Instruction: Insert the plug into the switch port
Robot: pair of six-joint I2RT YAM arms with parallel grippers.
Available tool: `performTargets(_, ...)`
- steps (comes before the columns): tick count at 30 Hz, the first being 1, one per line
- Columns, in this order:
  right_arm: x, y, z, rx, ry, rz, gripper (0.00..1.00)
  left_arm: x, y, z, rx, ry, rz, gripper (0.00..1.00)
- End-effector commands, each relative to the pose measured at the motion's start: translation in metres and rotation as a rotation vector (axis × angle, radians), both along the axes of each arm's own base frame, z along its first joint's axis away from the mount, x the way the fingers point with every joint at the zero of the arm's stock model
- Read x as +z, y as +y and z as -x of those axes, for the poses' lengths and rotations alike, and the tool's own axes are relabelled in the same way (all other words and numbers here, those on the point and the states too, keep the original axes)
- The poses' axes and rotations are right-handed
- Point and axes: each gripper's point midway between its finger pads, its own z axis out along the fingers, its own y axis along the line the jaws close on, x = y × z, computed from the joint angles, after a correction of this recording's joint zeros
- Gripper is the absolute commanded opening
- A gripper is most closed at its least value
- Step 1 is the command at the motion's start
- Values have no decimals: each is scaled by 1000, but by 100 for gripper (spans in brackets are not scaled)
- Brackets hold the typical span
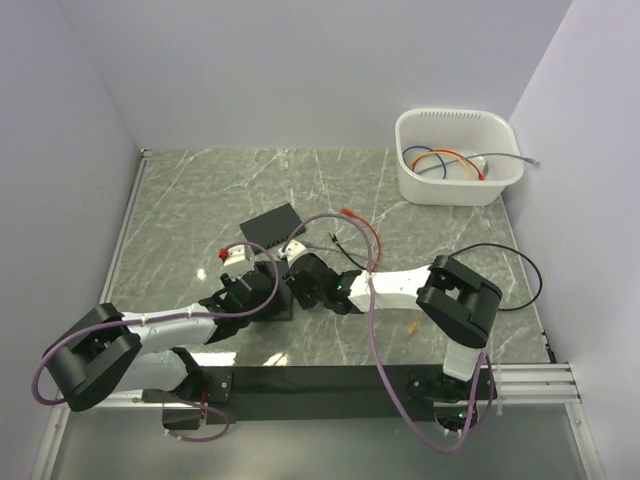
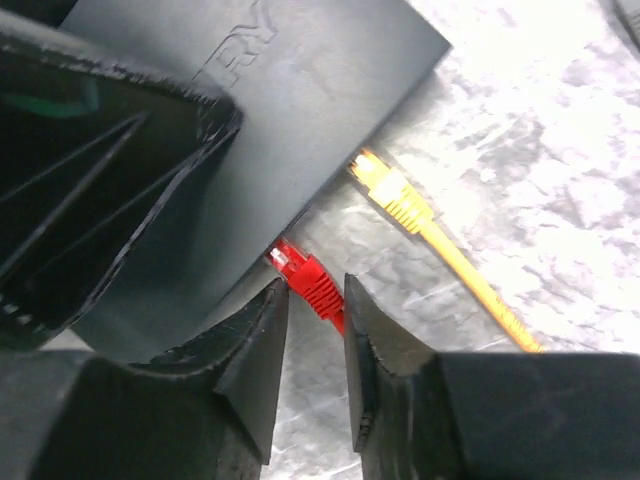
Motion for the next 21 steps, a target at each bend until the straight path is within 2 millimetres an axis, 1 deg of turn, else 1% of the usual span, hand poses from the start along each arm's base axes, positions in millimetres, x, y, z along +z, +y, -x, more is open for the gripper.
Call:
performTargets(1,109,59,-35,-52,-223,-440,36,-15,-51,50,-190,230,157,71)
performTargets(2,113,55,-32,-52,-223,-450,38,-14,-47,48,-173,226,141,72)
performTargets(3,112,52,-29,-53,-222,-449,39,-10,-48,46,-174,215,137,73)
performTargets(4,104,47,-24,-54,-210,-435,41,-8,-47,43,-163,208,128,74)
performTargets(5,108,44,-20,-50,-213,-439,43,-6,-45,40,-154,202,122,75)
performTargets(7,101,40,-6,-38,-206,-419,49,3,-45,33,-148,177,108,77)
performTargets(9,101,36,8,-31,-206,-410,53,12,-45,23,-143,150,101,78)
performTargets(10,93,31,16,-25,-192,-394,55,14,-44,20,-141,145,97,79)
performTargets(11,100,28,20,-25,-195,-407,57,15,-40,14,-129,142,94,79)
performTargets(13,97,22,31,-29,-187,-397,59,17,-37,8,-136,141,82,79)
performTargets(14,102,18,33,-34,-188,-399,59,18,-34,3,-127,135,79,79)
performTargets(18,115,-3,30,-100,-214,-378,60,24,-32,-15,-138,104,50,79)
performTargets(19,117,-10,26,-121,-224,-355,60,27,-33,-20,-142,93,49,79)
performTargets(20,127,-16,20,-153,-248,-358,60,29,-33,-24,-150,89,49,79)
performTargets(21,130,-21,17,-166,-255,-351,60,32,-36,-31,-167,79,37,79)
